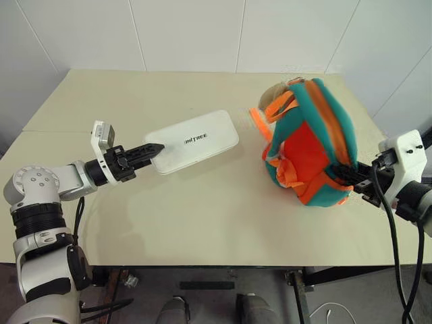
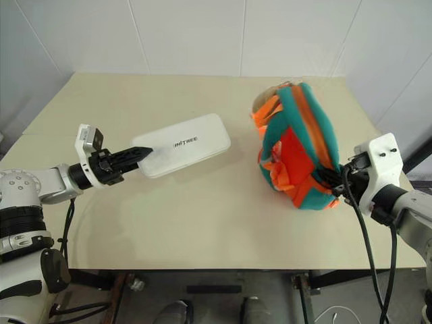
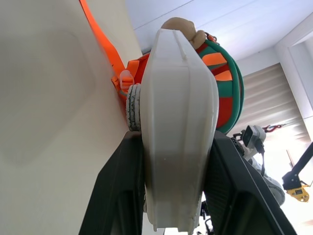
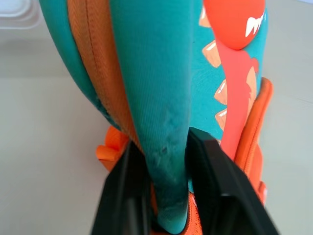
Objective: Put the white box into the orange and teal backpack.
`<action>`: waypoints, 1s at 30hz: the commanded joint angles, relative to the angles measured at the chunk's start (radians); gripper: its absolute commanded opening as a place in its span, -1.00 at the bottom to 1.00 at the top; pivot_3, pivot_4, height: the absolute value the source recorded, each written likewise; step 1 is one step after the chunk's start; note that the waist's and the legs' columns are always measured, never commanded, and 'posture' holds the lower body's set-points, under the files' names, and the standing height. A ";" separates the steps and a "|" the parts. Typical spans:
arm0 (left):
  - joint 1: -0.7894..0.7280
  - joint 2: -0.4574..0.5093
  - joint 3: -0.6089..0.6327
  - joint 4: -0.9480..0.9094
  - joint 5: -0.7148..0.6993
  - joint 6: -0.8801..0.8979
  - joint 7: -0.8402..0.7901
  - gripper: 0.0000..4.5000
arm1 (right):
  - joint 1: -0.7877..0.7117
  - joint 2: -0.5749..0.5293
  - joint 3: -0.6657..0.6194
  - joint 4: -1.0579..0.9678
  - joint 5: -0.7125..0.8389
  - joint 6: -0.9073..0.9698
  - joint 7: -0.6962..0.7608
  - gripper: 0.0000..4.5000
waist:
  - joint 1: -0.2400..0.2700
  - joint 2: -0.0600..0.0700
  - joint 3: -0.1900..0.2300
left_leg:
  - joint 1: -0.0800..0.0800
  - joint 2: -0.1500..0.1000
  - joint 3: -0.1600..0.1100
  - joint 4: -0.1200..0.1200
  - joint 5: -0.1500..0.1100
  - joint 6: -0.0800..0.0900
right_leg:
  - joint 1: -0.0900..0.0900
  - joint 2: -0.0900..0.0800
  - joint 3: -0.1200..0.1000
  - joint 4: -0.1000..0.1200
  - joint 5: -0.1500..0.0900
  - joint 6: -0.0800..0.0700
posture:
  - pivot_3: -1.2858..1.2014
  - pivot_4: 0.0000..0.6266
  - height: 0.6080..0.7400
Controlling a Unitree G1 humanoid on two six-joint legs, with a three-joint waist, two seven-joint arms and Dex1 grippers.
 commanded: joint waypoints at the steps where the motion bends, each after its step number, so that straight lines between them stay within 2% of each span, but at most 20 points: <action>1: -0.014 0.024 0.018 -0.022 -0.015 -0.014 -0.024 -0.45 | 0.004 -0.042 -0.022 -0.011 -0.005 -0.030 0.022 0.15 | 0.000 0.000 0.000 | 0.000 0.000 0.000 0.000 0.000 0.000 | 0.000 0.000 0.000 0.001 0.000 0.000 | 0.03 -0.52 1.00; 6: -0.014 0.024 0.014 -0.019 -0.012 -0.019 -0.025 -0.45 | 0.006 -0.085 -0.079 0.002 0.024 -0.036 0.063 0.91 | 0.001 0.000 0.000 | 0.000 0.000 -0.001 0.000 0.000 0.000 | 0.000 0.000 0.000 0.001 0.000 0.000 | 0.03 -0.52 1.00; 7: -0.015 0.025 0.013 -0.017 -0.011 -0.020 -0.026 -0.45 | 0.008 -0.091 -0.091 -0.001 0.035 -0.031 0.073 1.00 | 0.001 0.000 0.000 | 0.000 0.000 -0.001 0.000 0.000 0.000 | 0.000 0.000 0.000 0.001 0.000 0.000 | 0.03 -0.52 1.00; 12: -0.023 0.027 0.005 -0.005 -0.007 -0.028 -0.033 -0.45 | 0.000 -0.115 -0.159 -0.001 0.074 -0.027 0.091 1.00 | 0.001 0.000 0.000 | 0.000 0.000 -0.001 0.000 0.000 0.000 | 0.000 0.000 0.000 0.001 0.000 0.000 | 0.03 -0.52 1.00; 21: -0.038 0.033 -0.012 0.022 0.005 -0.049 -0.049 -0.45 | -0.223 -0.084 -0.211 0.045 0.193 -0.057 -0.010 1.00 | 0.000 0.000 0.000 | 0.000 0.000 -0.002 0.000 0.001 -0.001 | 0.000 0.000 -0.001 0.002 0.000 0.000 | 0.03 -0.52 1.00; 25: -0.041 0.036 -0.015 0.026 0.010 -0.051 -0.054 -0.45 | -0.290 -0.077 -0.170 0.035 0.272 -0.059 -0.054 1.00 | 0.000 0.000 0.000 | 0.000 0.000 -0.002 0.000 0.001 0.000 | 0.000 0.000 0.000 0.001 0.000 0.000 | 0.03 -0.52 1.00; 30: -0.037 0.045 -0.011 0.025 0.010 -0.049 -0.058 -0.45 | -0.356 -0.029 -0.049 -0.026 0.440 -0.036 -0.158 1.00 | -0.002 0.000 0.000 | 0.000 0.000 -0.002 0.000 0.001 0.000 | 0.000 0.000 0.000 0.002 0.000 0.000 | 0.03 -0.52 1.00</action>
